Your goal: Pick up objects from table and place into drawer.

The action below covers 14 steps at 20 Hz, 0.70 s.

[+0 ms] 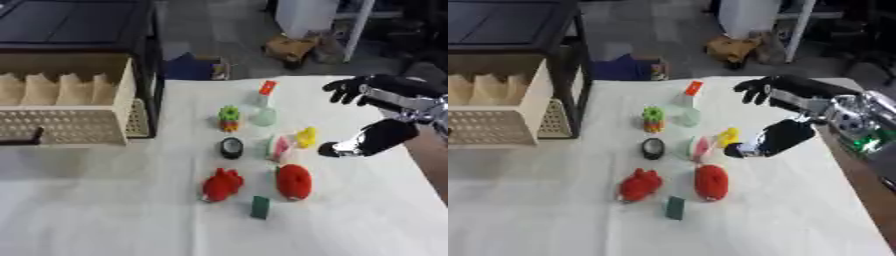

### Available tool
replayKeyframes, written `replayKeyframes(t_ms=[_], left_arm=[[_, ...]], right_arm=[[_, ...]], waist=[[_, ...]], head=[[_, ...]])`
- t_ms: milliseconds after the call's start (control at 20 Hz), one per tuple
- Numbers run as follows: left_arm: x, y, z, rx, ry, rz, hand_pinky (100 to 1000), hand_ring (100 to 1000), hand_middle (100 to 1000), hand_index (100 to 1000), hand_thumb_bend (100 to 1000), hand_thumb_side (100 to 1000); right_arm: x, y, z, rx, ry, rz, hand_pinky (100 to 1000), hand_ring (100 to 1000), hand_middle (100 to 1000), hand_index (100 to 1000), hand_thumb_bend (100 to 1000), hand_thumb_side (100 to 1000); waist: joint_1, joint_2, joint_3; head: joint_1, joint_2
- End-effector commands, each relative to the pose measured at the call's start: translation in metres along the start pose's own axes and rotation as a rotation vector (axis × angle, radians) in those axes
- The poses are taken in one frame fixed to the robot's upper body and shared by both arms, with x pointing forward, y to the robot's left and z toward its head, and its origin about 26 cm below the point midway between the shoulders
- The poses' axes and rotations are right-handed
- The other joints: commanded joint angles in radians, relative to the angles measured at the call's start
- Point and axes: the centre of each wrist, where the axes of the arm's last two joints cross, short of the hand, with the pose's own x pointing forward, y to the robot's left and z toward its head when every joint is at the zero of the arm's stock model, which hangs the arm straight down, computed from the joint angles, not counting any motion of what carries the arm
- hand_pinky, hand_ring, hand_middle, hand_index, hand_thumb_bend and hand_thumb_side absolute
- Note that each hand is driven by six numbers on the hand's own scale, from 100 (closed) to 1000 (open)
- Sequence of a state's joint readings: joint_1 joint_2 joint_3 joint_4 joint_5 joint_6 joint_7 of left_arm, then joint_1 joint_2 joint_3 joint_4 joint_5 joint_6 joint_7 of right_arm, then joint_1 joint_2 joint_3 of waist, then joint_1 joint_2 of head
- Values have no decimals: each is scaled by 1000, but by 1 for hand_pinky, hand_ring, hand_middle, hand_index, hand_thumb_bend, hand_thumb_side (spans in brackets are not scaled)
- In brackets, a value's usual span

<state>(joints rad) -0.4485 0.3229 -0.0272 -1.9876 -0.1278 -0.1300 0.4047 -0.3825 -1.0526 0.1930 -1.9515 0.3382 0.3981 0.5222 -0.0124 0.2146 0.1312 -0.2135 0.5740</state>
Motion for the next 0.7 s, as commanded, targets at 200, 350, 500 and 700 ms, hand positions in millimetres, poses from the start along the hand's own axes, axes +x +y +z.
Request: replayKeyframes(t_ms=[200,350,500,700], left_arm=[[5,0,-4,1,-18,10,592,543,625,887,100,1000],[5,0,-4,-1,-16,15,595,542,625,882,100,1000],[5,-1,-4,-1,-15,20,596,543,625,881,100,1000],[5,-2,-3,-3,-9,25,599,542,624,878,100,1000]], right_arm=[[2,-3,1,62,-2,-10,781,807,785,973,588,464],[5,0,-1,96,-4,-21,781,808,785,963,585,450],[7,3,-3,121,-3,-23,795,826,792,960,583,441],[7,9,-9,158,6,-27,779,833,797,961,597,431]], waist=[[-1,-14,3],[-1,-12,4],[-1,-11,6],[-1,-9,9]], head=[[-5,-2],[-6,0],[-8,0],[-11,-2]])
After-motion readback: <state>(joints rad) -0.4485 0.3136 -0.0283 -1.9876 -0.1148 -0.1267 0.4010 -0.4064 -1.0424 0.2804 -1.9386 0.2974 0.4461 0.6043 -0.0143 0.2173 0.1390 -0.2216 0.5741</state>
